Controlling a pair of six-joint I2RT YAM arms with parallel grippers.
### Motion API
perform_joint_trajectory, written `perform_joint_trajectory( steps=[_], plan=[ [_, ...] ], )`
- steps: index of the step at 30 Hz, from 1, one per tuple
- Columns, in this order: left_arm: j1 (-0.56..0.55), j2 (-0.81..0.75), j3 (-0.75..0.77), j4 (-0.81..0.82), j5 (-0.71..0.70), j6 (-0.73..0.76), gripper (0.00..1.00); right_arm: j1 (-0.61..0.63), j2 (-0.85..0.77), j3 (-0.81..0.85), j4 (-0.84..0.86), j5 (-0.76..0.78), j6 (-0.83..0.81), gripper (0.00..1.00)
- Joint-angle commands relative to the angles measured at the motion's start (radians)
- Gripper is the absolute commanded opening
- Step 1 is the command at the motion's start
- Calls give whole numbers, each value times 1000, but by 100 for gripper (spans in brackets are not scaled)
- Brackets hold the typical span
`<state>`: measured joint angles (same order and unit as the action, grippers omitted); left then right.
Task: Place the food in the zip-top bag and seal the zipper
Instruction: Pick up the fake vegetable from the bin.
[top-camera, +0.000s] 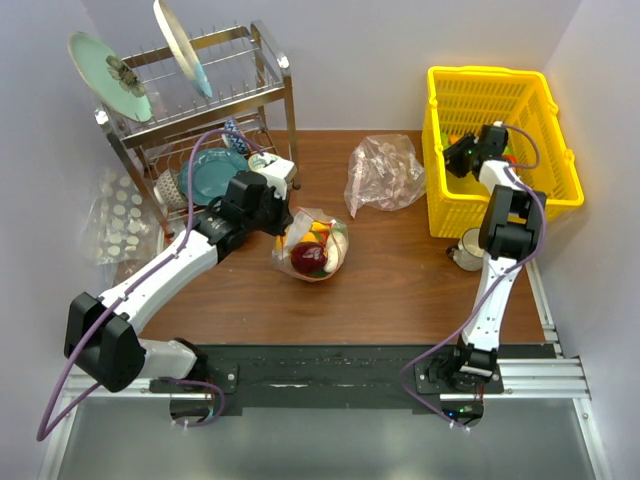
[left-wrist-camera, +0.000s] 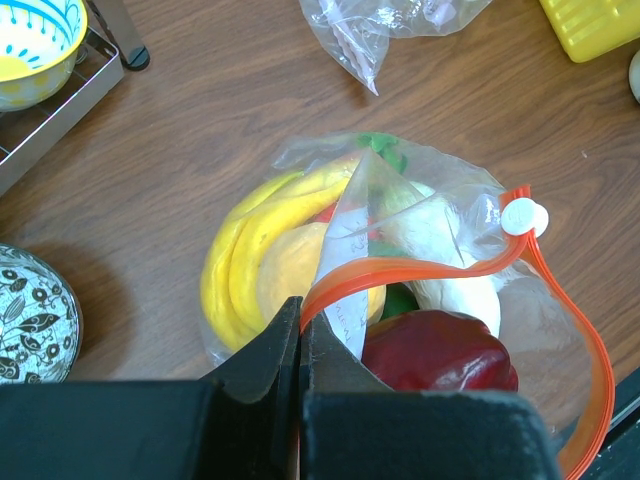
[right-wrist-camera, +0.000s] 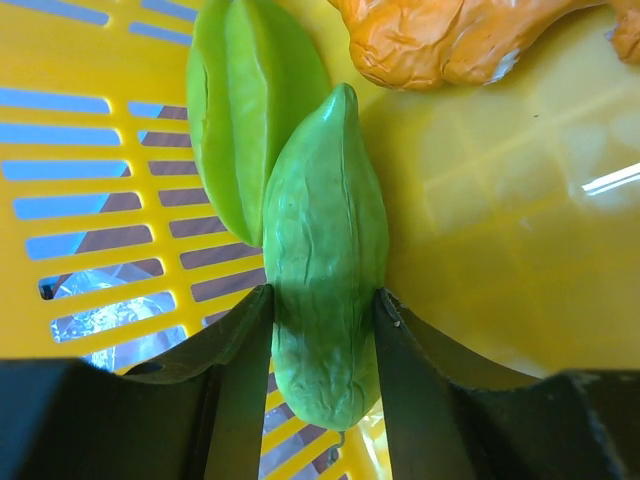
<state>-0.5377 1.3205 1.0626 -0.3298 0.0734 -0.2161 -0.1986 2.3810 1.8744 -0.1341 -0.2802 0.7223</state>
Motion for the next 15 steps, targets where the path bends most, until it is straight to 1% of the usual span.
perform_joint_trajectory(
  steps=[1, 3, 5, 7, 8, 11, 14, 15],
  plan=[
    [8, -1, 11, 35, -11, 20, 0, 2, -119, 17, -53, 12, -40, 39],
    [7, -3, 14, 31, -11, 20, 0, 4, -169, -1, -61, 33, -53, 41],
    [7, -6, 16, 26, -9, 18, 0, 4, -256, -47, -59, 55, -67, 41],
    [7, -13, 14, 25, -3, 18, 0, 4, -308, -92, -55, 79, -84, 41],
    [7, -17, 13, 23, -1, 18, 0, 4, -363, -107, -56, 87, -90, 41],
    [7, -29, 10, 21, 0, 17, 0, 2, -463, -165, -65, 110, -116, 41],
    [7, -40, 7, 21, 5, 15, 0, 2, -540, -228, -79, 124, -142, 41],
    [7, -43, 7, 20, 5, 15, 0, 2, -596, -247, -78, 124, -147, 41]
  ],
)
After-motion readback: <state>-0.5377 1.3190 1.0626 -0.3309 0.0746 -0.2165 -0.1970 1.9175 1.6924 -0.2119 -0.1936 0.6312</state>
